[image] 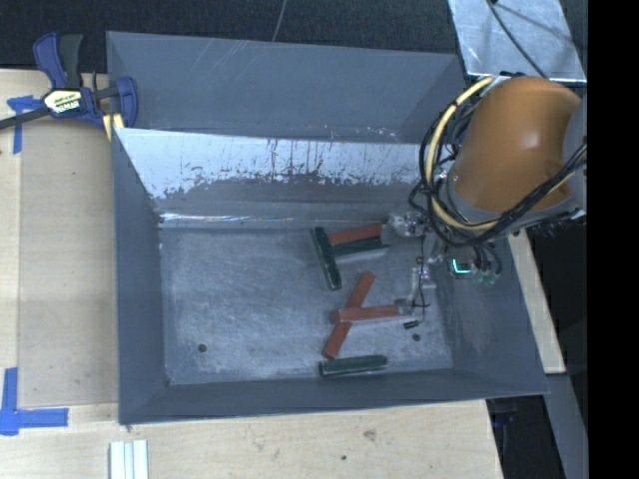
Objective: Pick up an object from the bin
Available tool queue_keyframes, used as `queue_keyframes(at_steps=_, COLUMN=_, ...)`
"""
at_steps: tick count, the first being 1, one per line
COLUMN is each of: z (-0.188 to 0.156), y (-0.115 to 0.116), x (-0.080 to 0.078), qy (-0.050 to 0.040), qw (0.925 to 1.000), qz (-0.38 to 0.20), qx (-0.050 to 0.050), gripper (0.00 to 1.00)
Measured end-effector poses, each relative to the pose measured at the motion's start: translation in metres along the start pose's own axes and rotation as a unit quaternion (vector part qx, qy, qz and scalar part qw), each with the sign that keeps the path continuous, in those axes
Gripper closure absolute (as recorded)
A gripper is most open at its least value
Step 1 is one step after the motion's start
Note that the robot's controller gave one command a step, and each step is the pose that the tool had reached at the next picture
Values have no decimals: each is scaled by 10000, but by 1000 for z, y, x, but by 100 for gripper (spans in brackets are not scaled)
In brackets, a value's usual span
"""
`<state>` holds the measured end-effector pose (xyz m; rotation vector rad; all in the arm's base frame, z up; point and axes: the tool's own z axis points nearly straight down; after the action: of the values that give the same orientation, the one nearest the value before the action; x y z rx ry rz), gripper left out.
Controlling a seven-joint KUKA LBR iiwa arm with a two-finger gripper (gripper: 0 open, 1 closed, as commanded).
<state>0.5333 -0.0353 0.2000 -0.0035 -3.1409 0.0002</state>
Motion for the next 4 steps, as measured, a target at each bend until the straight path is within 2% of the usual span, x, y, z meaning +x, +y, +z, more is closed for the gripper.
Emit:
queue_keyframes(at_steps=1, z=-2, y=0, x=-1, qy=-22, qw=10000, qz=-5, qx=2, gripper=0)
queue_keyframes(at_steps=2, z=57, y=-4, x=3, qy=-48, qw=9999, qz=-156, qx=5, gripper=0)
queue_keyframes(at_steps=3, z=89, y=-12, x=-3, qy=-3, qw=9985, qz=552, qx=-2, gripper=0)
queue_keyframes(at_steps=4, z=97, y=5, x=19, qy=-12, qw=9990, qz=-451, qx=2, gripper=0)
